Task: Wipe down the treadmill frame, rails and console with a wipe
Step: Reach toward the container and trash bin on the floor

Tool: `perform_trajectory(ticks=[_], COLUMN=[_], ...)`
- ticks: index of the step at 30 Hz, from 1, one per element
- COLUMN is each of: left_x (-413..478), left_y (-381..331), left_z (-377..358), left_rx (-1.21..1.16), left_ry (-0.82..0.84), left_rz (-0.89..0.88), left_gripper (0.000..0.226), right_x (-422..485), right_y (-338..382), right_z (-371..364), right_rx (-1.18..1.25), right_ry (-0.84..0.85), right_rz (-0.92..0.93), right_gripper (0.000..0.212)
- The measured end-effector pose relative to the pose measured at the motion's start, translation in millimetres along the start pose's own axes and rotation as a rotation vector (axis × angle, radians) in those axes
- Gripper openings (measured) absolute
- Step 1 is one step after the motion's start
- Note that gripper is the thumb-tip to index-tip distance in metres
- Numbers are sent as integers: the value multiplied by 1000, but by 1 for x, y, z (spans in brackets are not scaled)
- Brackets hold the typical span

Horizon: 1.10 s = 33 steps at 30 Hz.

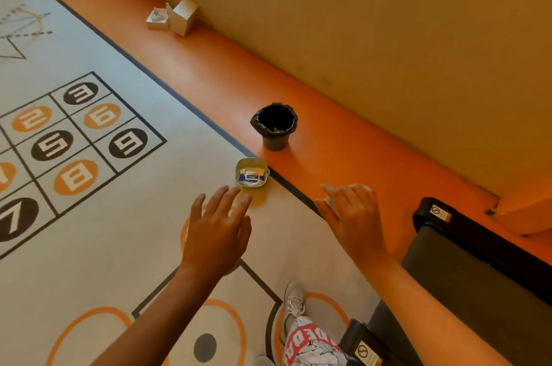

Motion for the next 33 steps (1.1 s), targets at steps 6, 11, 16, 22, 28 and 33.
perform_trajectory(ticks=[6,11,16,22,28,33], left_x=[103,209,290,373,464,511], left_y=[16,33,48,85,136,169], left_z=[-55,-107,-149,-206,-268,-324], left_rx=[-20,-24,-41,-59,-78,-80], left_ry=[31,26,51,58,69,161], left_rz=[-86,-106,-87,-112,-140,-165], left_gripper=[44,44,48,47,42,43], right_x=[63,129,194,261,320,351], right_y=[-43,-95,-132,-158,-186,-205], right_z=[-65,-128,-182,-258,-347,-425], right_rx=[-34,-48,-38,-21,-47,-54], right_ry=[-34,-47,-28,-5,23,85], right_rz=[-9,-21,-28,-39,-88,-123], right_gripper=[34,33,33,30,30,28])
Point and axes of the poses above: each hand's wrist, its own x-axis towards the middle knuckle, its own z-axis out of the back of the hand, y = z × x, the point moved 1 cm from there along x, towards the middle knuckle, and after that the axes turned 12 degrees about -y, right-handed, at the moved point
